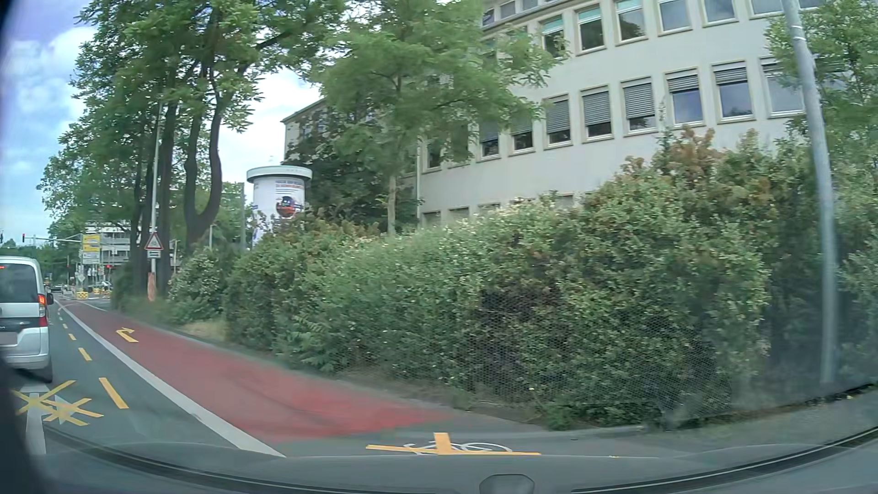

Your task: Follow the waypoints while adhering to traffic rules and regulations

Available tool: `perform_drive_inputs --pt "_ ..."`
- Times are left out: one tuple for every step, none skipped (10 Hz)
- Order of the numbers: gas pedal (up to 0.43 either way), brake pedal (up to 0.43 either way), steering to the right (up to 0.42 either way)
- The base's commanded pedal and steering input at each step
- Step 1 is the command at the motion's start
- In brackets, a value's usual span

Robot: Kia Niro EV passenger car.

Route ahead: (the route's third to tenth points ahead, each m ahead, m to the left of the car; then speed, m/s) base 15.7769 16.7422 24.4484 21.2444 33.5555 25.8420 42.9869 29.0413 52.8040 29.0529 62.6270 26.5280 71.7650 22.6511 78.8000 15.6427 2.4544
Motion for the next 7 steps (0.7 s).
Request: perform_drive_inputs --pt "0.000 0.232 -0.757" --pt "0.000 0.232 -0.721" --pt "0.000 0.226 -0.657" --pt "0.000 0.226 -0.608" --pt "0.000 0.226 -0.547" --pt "0.000 0.030 -0.498" --pt "0.000 0.030 -0.468"
